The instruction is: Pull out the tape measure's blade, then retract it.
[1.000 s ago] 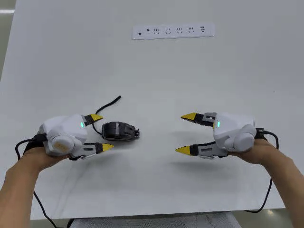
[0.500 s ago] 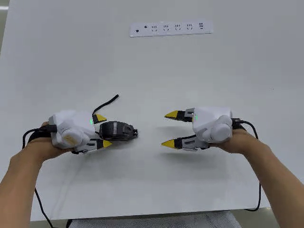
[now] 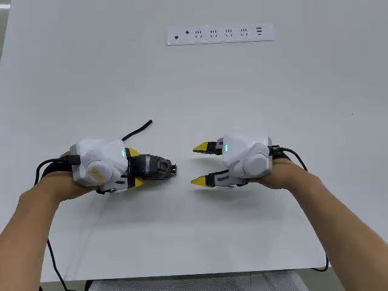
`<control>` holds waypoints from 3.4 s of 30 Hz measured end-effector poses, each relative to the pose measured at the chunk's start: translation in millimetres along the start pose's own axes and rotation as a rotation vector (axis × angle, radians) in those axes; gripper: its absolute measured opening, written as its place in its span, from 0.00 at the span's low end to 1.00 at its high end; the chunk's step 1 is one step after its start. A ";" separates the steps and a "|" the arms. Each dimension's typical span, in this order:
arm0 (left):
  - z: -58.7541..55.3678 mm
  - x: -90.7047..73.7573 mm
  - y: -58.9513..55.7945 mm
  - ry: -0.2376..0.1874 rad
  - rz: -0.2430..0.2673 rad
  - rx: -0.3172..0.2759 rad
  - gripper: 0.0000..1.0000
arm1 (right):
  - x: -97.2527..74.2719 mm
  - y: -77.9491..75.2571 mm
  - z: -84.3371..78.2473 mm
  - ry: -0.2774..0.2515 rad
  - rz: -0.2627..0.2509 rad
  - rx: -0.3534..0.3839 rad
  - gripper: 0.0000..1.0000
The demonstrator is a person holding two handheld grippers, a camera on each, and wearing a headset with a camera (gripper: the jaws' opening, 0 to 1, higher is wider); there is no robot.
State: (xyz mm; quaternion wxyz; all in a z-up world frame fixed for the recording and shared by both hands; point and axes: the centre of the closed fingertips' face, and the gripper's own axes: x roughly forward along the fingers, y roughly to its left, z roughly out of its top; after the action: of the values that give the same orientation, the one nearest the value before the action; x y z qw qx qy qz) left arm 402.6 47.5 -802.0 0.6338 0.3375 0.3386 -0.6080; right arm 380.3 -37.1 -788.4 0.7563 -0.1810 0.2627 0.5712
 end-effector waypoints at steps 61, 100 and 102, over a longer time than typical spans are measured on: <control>-0.3 -4.5 0.9 -0.062 0.002 -0.062 0.30 | 48.7 3.1 0.5 0.042 0.059 -0.086 0.10; -1.1 -4.4 1.1 -0.061 0.005 -0.064 0.31 | 29.2 3.0 -10.1 0.061 0.075 -0.118 0.11; -1.0 -4.4 1.1 -0.060 0.005 -0.064 0.31 | 27.9 2.8 -11.0 0.062 0.074 -0.117 0.11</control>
State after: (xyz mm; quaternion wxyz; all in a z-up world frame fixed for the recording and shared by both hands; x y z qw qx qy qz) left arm 403.5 50.7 -798.9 0.6558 0.2994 0.3377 -0.6052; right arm 381.3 -21.3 -813.9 0.7142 -0.2326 0.2586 0.6074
